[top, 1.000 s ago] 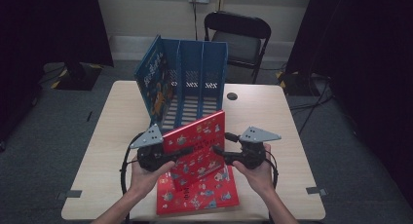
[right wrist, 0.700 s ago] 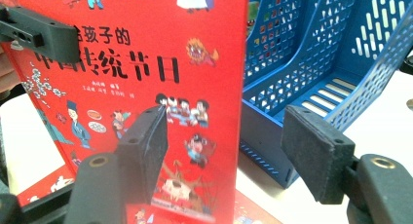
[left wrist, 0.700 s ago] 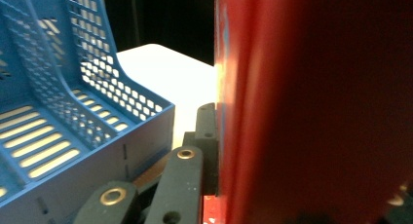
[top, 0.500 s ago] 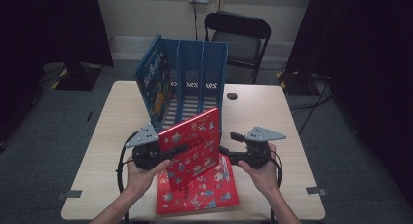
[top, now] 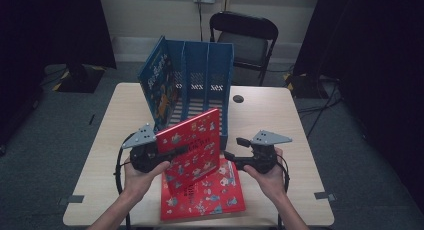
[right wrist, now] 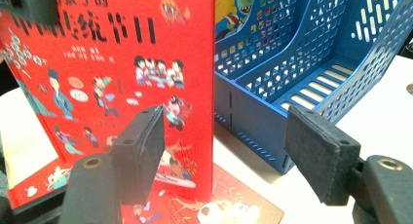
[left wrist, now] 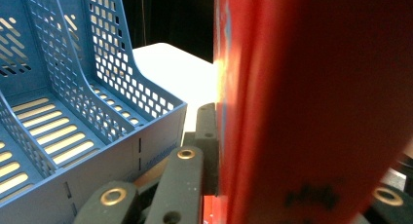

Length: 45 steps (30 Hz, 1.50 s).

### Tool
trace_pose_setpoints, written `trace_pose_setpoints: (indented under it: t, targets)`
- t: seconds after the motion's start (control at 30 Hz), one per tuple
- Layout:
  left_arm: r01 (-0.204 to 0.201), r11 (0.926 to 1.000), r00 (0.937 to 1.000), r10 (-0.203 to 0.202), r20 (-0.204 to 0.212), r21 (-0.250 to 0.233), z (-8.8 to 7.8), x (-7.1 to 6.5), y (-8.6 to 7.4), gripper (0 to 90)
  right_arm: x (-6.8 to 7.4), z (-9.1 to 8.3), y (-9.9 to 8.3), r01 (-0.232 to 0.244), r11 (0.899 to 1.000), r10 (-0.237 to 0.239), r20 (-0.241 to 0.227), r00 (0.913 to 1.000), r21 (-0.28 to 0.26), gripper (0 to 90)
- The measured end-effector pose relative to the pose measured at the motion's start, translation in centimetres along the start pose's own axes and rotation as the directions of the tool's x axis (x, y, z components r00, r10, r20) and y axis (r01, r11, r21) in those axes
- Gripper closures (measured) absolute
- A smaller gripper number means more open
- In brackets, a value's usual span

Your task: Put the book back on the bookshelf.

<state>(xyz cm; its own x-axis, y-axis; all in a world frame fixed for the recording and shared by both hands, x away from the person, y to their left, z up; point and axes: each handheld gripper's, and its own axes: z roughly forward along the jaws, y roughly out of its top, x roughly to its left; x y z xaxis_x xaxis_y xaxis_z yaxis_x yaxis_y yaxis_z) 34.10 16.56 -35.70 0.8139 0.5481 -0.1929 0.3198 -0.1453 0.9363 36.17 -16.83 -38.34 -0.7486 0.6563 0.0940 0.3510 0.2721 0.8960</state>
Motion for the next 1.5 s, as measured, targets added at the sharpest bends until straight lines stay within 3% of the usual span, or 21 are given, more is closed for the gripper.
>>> trace_pose_setpoints:
  t: [0.07, 0.23, 0.5, 0.77, 0.97, 1.27, 1.43, 1.5]
  targets:
    - [-0.007, 0.9999, 1.0, 0.007, 0.003, 0.013, -0.3, 0.0, 0.4, 80.2, 0.0, 0.0, 0.0, -0.002, 1.0, 0.002, 0.0, 1.0, 0.003, 31.2]
    - [0.007, 0.9999, 0.9998, -0.007, -0.018, -0.008, -1.1, 0.4, 1.2, 80.2, -0.1, 0.0, -0.1, -0.007, 1.0, 0.007, 0.005, 1.0, 0.004, 31.0]
    - [0.025, 0.9983, 0.9958, -0.029, -0.087, -0.052, -2.6, 1.4, 2.2, 80.2, -0.1, 0.1, -0.3, -0.005, 1.0, 0.004, 0.006, 1.0, 0.016, 31.0]
    - [0.03, 0.9925, 0.9778, -0.054, -0.203, -0.119, -4.8, 2.8, 3.1, 80.2, -0.2, 0.3, -0.7, -0.008, 1.0, 0.008, 0.01, 0.9999, 0.029, 30.9]
    - [0.005, 0.9921, 0.968, -0.036, -0.248, -0.125, -4.1, 3.2, 4.1, 80.2, -0.1, 0.7, -0.8, -0.005, 0.999, 0.004, 0.006, 1.0, 0.044, 30.9]
    - [0.003, 0.9914, 0.9569, -0.041, -0.288, -0.131, -2.2, 3.4, 6.0, 80.2, -0.1, 0.8, -0.9, -0.005, 0.999, 0.005, 0.004, 1.0, 0.047, 30.9]
    - [0.025, 0.9893, 0.9482, -0.069, -0.31, -0.144, -1.3, 4.0, 6.3, 80.2, -0.1, 0.6, -0.9, -0.003, 0.999, 0.003, 0.004, 1.0, 0.048, 30.9]
    - [0.021, 0.9897, 0.9413, -0.067, -0.331, -0.142, -0.8, 4.1, 6.5, 80.2, -0.2, 0.7, -1.0, -0.007, 0.999, 0.007, 0.002, 1.0, 0.046, 30.9]
